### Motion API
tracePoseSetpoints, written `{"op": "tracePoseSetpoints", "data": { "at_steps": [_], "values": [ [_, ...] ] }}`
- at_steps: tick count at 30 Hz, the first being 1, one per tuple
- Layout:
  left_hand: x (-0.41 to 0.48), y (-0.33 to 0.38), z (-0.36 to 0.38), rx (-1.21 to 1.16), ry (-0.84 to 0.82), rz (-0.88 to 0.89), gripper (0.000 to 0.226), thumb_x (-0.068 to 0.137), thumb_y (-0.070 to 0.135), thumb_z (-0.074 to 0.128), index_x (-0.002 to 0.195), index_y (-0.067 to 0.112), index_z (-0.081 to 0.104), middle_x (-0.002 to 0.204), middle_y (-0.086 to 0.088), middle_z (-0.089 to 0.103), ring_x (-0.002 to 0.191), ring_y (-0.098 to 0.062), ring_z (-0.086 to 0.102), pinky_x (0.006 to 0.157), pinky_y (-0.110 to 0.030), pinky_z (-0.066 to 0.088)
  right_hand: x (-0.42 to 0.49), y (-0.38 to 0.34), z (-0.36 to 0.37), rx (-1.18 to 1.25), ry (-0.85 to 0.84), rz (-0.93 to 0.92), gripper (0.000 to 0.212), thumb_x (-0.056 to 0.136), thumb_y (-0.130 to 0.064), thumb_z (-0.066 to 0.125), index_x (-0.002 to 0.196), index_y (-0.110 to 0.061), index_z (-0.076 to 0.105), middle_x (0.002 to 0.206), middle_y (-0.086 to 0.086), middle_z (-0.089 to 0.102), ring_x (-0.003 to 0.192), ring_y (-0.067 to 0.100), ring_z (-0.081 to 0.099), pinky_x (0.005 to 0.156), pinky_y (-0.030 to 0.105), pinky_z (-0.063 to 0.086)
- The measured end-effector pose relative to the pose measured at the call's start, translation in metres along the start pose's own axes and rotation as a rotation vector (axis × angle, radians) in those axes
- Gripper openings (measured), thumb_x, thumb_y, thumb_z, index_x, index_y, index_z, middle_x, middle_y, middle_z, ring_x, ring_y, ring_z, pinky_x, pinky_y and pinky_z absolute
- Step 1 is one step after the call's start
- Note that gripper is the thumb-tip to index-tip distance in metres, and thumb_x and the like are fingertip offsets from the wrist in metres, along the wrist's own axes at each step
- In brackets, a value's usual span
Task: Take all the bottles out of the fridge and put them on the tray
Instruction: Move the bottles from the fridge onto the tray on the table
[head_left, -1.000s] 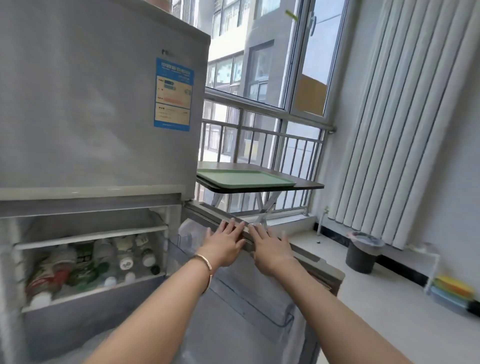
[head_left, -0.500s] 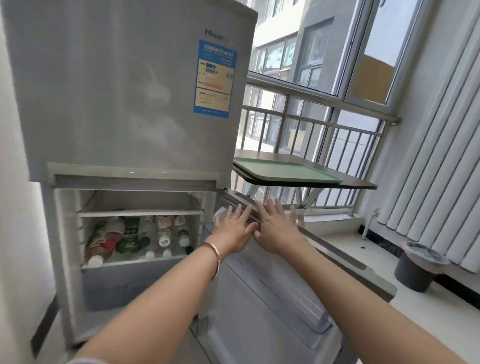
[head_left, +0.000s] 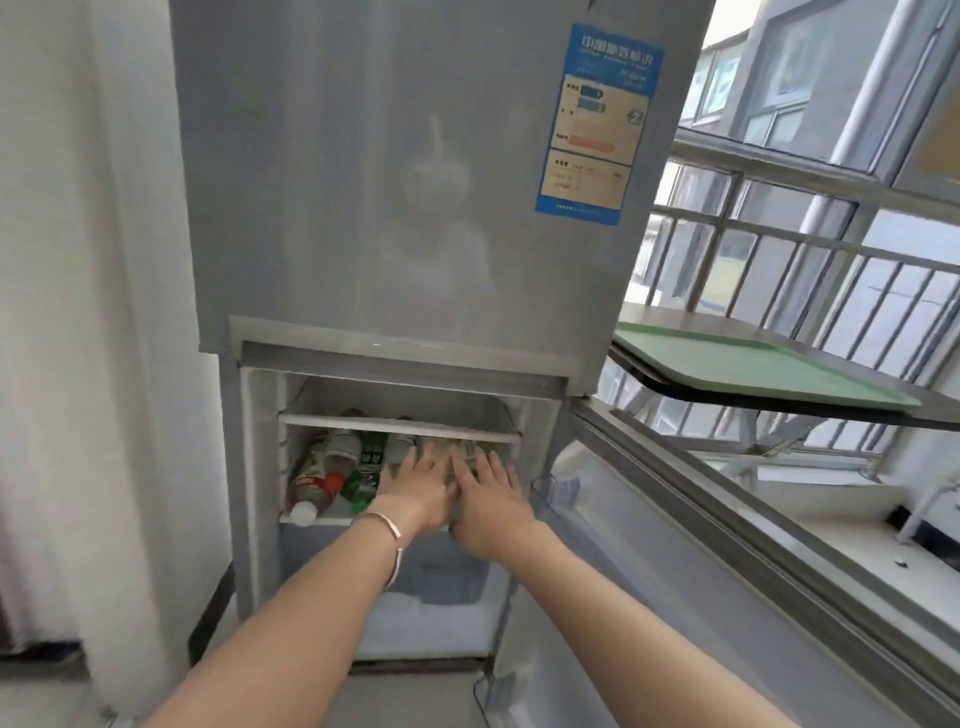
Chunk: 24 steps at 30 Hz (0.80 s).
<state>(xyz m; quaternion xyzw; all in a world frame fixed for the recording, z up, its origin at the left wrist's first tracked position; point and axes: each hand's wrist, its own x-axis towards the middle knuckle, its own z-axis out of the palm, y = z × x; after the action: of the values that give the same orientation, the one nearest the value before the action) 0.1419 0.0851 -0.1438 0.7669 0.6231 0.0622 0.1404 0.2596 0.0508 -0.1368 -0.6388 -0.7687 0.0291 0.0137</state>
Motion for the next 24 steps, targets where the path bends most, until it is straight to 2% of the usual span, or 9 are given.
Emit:
{"op": "tracePoseSetpoints", "data": {
  "at_steps": [4, 6, 9, 13, 17, 20, 24],
  "values": [
    [0.041, -0.030, 0.013, -0.026, -0.073, -0.036, 0.062, 0.099, 0.046, 0.024, 0.153, 0.035, -0.005, 0.162, 0.005, -0.011, 0.150, -0.022, -0.009, 0.118, -0.057, 0.003, 0.056, -0.009, 0.022, 0.076, -0.136, 0.112, 0.090, 0.091, -0.027, 0.057, 0.157, -0.024, -0.004, 0.165, 0.011, -0.009, 0.152, 0.030, -0.007, 0.122, 0.045, 0.004],
    [0.059, -0.040, 0.021, -0.020, -0.113, -0.037, 0.063, 0.098, 0.051, 0.022, 0.152, 0.036, -0.008, 0.162, 0.005, -0.014, 0.150, -0.024, -0.010, 0.118, -0.058, 0.003, 0.082, -0.008, 0.032, 0.099, -0.194, 0.173, 0.091, 0.092, -0.026, 0.056, 0.157, -0.023, -0.006, 0.165, 0.010, -0.006, 0.152, 0.031, 0.000, 0.122, 0.045, 0.012],
    [0.084, -0.053, 0.036, 0.016, -0.153, -0.028, 0.066, 0.098, 0.053, 0.022, 0.152, 0.033, -0.010, 0.162, 0.002, -0.012, 0.150, -0.026, -0.010, 0.118, -0.059, 0.006, 0.115, 0.002, 0.053, 0.063, -0.259, 0.253, 0.093, 0.090, -0.024, 0.057, 0.156, -0.025, -0.008, 0.163, 0.018, 0.004, 0.149, 0.037, 0.014, 0.118, 0.045, 0.024],
    [0.106, -0.063, 0.052, 0.025, -0.120, 0.008, 0.064, 0.099, 0.051, 0.022, 0.153, 0.032, -0.007, 0.162, 0.003, -0.012, 0.150, -0.026, -0.004, 0.119, -0.055, 0.009, 0.138, 0.021, 0.075, 0.012, -0.327, 0.332, 0.092, 0.091, -0.026, 0.057, 0.156, -0.031, -0.007, 0.162, 0.023, 0.002, 0.148, 0.041, 0.011, 0.118, 0.050, 0.022],
    [0.118, -0.062, 0.062, 0.044, -0.106, 0.034, 0.062, 0.100, 0.049, 0.021, 0.153, 0.032, -0.005, 0.162, 0.002, -0.013, 0.150, -0.025, -0.006, 0.119, -0.051, 0.007, 0.153, 0.037, 0.095, 0.066, -0.397, 0.359, 0.089, 0.093, -0.030, 0.056, 0.156, -0.035, -0.006, 0.161, 0.024, 0.006, 0.146, 0.041, 0.018, 0.116, 0.050, 0.026],
    [0.121, -0.061, 0.065, 0.032, -0.108, 0.045, 0.062, 0.100, 0.049, 0.022, 0.153, 0.033, -0.005, 0.162, 0.004, -0.014, 0.150, -0.024, -0.008, 0.119, -0.050, 0.004, 0.160, 0.042, 0.106, 0.106, -0.403, 0.386, 0.086, 0.093, -0.025, 0.055, 0.156, -0.037, -0.001, 0.157, 0.023, 0.015, 0.140, 0.039, 0.030, 0.112, 0.048, 0.034],
    [0.124, -0.069, 0.072, -0.006, -0.106, 0.038, 0.064, 0.099, 0.051, 0.023, 0.154, 0.032, -0.004, 0.162, 0.004, -0.013, 0.150, -0.023, -0.009, 0.120, -0.050, 0.006, 0.162, 0.047, 0.109, 0.135, -0.286, 0.339, 0.079, 0.091, -0.015, 0.058, 0.154, -0.030, 0.014, 0.146, 0.021, 0.033, 0.133, 0.035, 0.040, 0.107, 0.037, 0.041]
  ]
}}
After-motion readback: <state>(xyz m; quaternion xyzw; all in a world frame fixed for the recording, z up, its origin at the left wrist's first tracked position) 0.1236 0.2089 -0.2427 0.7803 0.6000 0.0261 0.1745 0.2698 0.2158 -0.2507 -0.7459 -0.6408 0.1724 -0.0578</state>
